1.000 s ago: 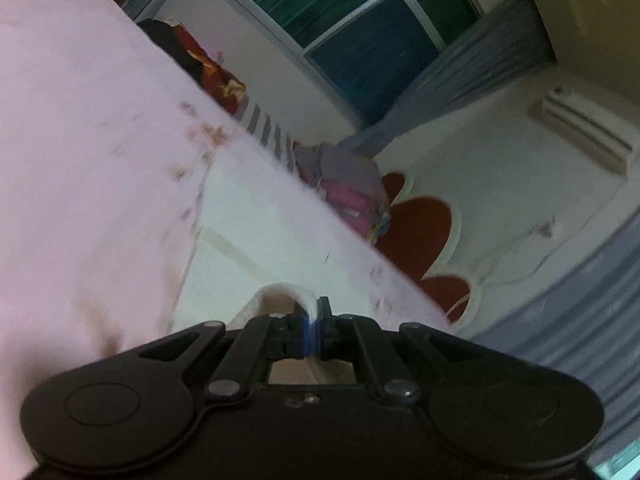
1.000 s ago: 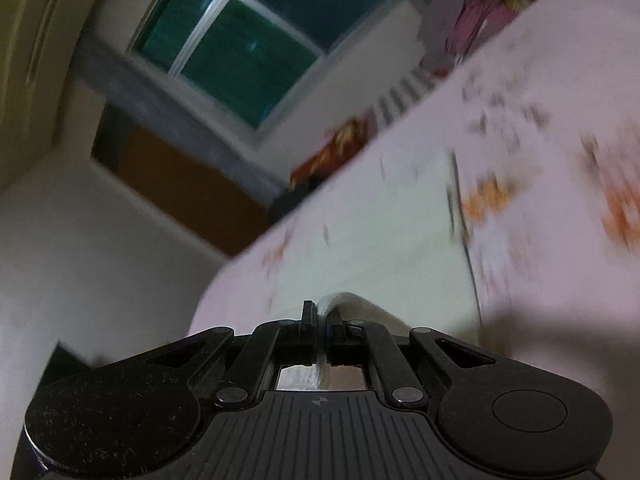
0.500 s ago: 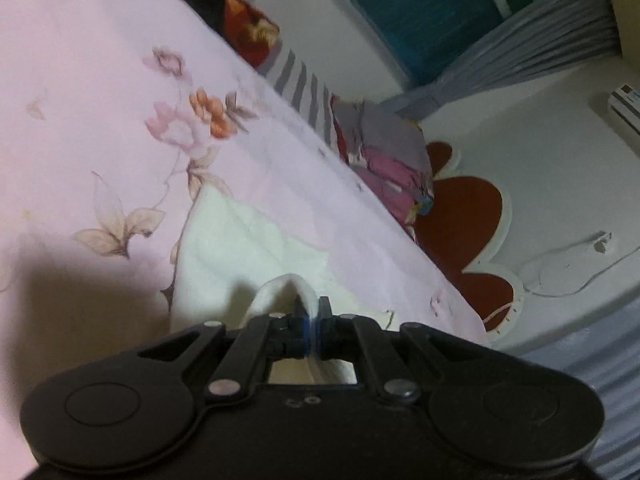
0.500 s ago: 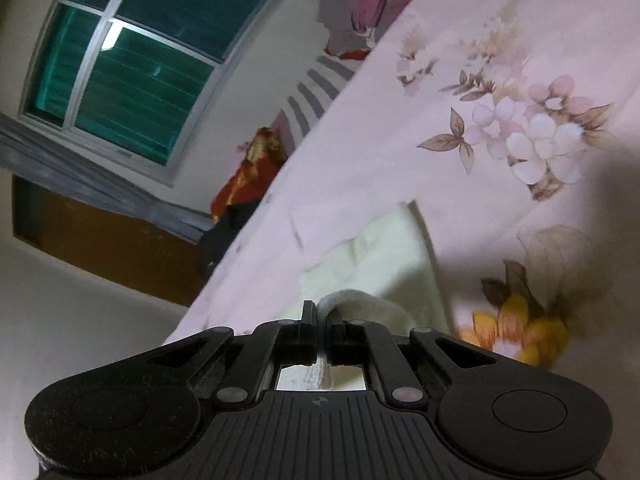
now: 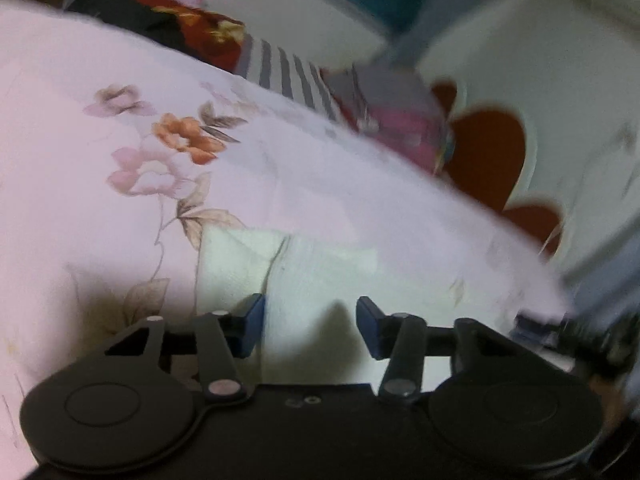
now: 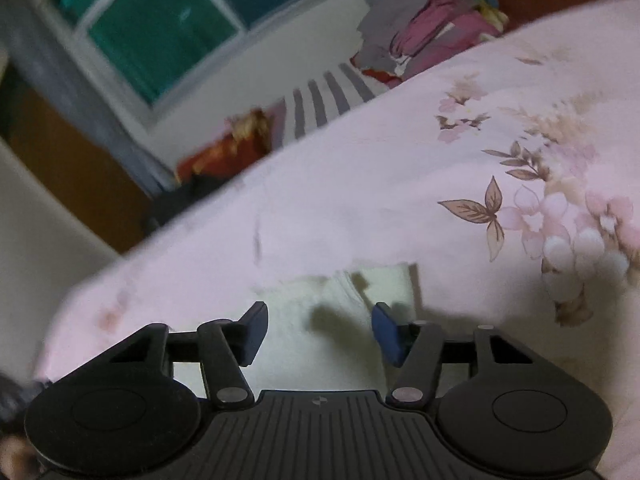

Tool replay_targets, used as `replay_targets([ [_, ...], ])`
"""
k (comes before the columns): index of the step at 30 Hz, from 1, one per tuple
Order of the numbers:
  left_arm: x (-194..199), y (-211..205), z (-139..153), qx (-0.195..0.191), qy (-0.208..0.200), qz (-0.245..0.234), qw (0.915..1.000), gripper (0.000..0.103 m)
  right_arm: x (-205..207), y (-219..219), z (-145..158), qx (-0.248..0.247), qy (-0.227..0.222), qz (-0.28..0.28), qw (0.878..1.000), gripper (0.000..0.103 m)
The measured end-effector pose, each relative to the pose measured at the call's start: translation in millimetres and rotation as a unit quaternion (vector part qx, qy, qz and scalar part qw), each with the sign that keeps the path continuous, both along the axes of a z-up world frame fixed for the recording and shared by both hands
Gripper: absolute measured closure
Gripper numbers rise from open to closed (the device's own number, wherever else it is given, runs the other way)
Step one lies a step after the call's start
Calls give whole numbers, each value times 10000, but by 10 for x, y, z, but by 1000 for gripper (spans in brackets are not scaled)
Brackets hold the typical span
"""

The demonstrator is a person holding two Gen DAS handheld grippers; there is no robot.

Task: Fold small clothes
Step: 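Lay the hem down on the sweater and open both grippers, then move both open grippers back over the folded sweater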

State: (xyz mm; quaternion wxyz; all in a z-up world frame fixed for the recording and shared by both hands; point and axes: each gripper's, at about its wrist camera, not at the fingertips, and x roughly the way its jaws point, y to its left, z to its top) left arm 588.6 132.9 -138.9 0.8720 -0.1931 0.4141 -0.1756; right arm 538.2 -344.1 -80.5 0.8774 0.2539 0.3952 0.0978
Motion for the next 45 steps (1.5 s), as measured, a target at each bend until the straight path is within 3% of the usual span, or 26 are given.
replay_targets([
  [2, 28, -129, -1, 407, -119, -228, 9988, 60, 32, 135, -40, -485, 53, 176, 9987, 53],
  [4, 46, -215, 4, 680, -184, -391, 9968, 78, 55, 288, -73, -968, 75, 415, 9944, 71],
  [5, 51, -230, 2, 714, -212, -442, 9962, 95, 59, 363, -80, -1224, 52, 533, 9910, 78],
  [6, 40, -222, 9, 683, -256, -403, 9965, 96, 62, 421, -90, -1321, 25, 610, 9894, 93],
  [8, -43, -187, 48, 611, -506, -258, 9965, 97, 58, 435, -64, -1421, -68, 652, 9877, 97],
  [11, -45, -176, -23, 824, -534, -30, 9952, 99, 24, 414, -7, -1426, -327, 449, 9882, 97],
  [13, -19, -98, -98, 717, -439, 181, 9963, 93, 63, 400, -109, -1671, -125, 305, 9854, 97],
  [14, -28, -53, -71, 606, -368, 365, 9968, 84, 84, 376, -168, -1630, -4, 265, 9863, 97],
  [15, -60, -38, -10, 674, -405, 531, 9955, 75, 87, 339, -155, -1559, -73, 178, 9876, 92],
  [16, -135, -52, 80, 879, -582, 715, 9919, 70, 54, 332, -78, -1672, -134, 25, 9858, 70],
  [17, -233, -100, 177, 1077, -848, 808, 9873, 60, -9, 359, -9, -1817, -247, -134, 9830, 61],
  [18, -323, -185, 251, 1179, -1070, 717, 9846, 59, -91, 391, 62, -1805, -460, -190, 9823, 59],
  [21, -469, -635, 261, 1025, -1035, -239, 9890, 59, -274, 801, 160, -1390, -781, 578, 9855, 59],
  [23, -554, -950, 182, 1025, -1004, -856, 9859, 57, -369, 1159, 120, -1441, -898, 1182, 9784, 59],
  [25, -565, -1151, 80, 1199, -957, -1078, 9823, 56, -420, 1466, 30, -1449, -898, 1765, 9694, 59],
  [27, -493, -1158, 24, 1287, -1013, -1077, 9806, 53, -394, 1616, -56, -1584, -897, 1971, 9633, 59],
  [29, -386, -1017, 27, 1330, -1023, -861, 9821, 54, -291, 1573, -100, -1696, -918, 1838, 9639, 59],
  [31, -288, -776, 30, 1367, -971, -509, 9845, 54, -113, 1332, -148, -2177, -787, 1034, 9673, 59],
  [33, -244, -545, 16, 1272, -891, -372, 9872, 54, 76, 947, -204, -1930, -450, 454, 9791, 59],
  [34, -261, -482, 24, 1229, -891, -358, 9878, 54, 100, 860, -210, -1780, -391, 481, 9821, 59],
  [37, -435, -574, 173, 1337, -1018, -251, 9855, 47, 0, 912, -18, -2032, -580, 561, 9758, 59],
  [40, -723, -891, 278, 1281, -1193, -496, 9833, 44, -268, 1087, 105, -1685, -879, 926, 9774, 53],
  [45, -950, -1257, 112, 1513, -1056, -654, 9807, 38, -613, 1510, -61, -1668, -826, 1686, 9680, 53],
])
